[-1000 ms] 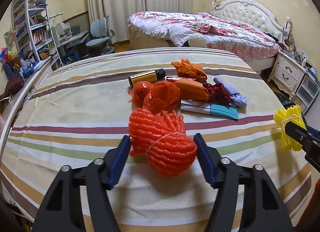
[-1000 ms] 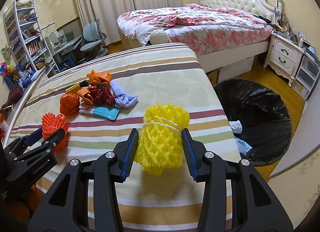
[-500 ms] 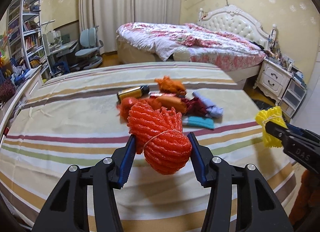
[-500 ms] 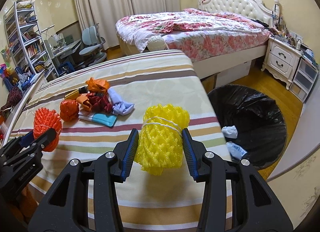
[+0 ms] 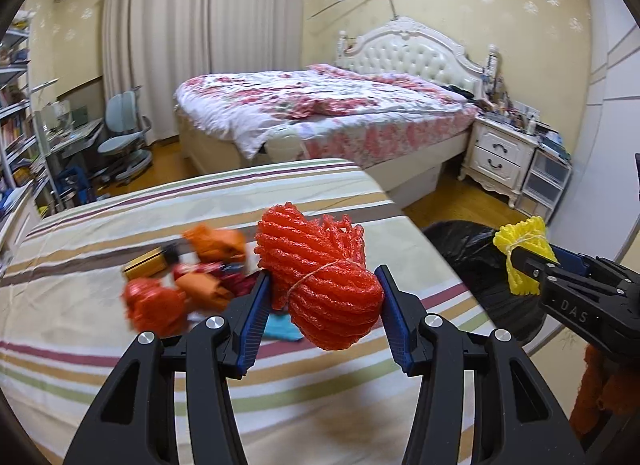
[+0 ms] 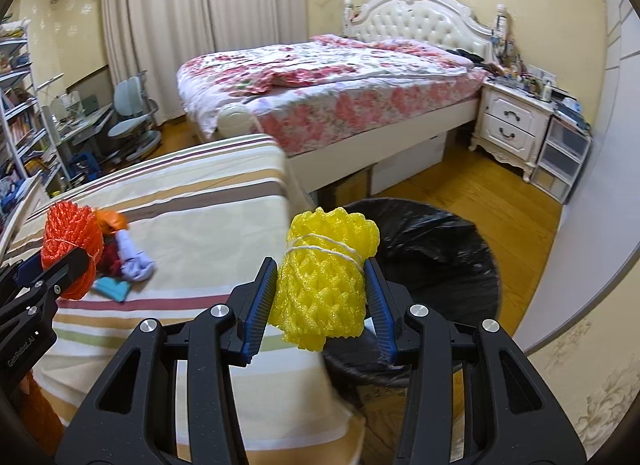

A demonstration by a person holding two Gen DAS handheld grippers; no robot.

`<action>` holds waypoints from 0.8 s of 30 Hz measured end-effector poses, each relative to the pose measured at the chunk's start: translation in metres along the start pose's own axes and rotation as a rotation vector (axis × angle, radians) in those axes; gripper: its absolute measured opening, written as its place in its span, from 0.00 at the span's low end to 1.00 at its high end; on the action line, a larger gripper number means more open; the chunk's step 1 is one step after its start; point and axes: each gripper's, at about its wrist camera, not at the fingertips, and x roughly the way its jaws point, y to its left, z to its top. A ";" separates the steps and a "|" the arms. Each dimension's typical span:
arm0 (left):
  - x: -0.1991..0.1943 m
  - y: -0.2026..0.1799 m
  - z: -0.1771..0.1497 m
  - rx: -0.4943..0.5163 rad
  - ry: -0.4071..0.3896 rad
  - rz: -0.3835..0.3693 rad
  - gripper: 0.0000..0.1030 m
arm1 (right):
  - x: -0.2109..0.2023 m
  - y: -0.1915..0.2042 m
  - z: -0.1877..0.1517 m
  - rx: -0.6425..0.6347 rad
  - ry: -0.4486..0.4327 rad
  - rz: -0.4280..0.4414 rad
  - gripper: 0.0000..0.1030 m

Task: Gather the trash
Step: 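Carry both foam nets over the black bin and open both tools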

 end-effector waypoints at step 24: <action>0.101 -0.118 0.023 0.148 0.082 -0.084 0.51 | 0.061 -0.095 0.006 0.126 0.069 -0.140 0.42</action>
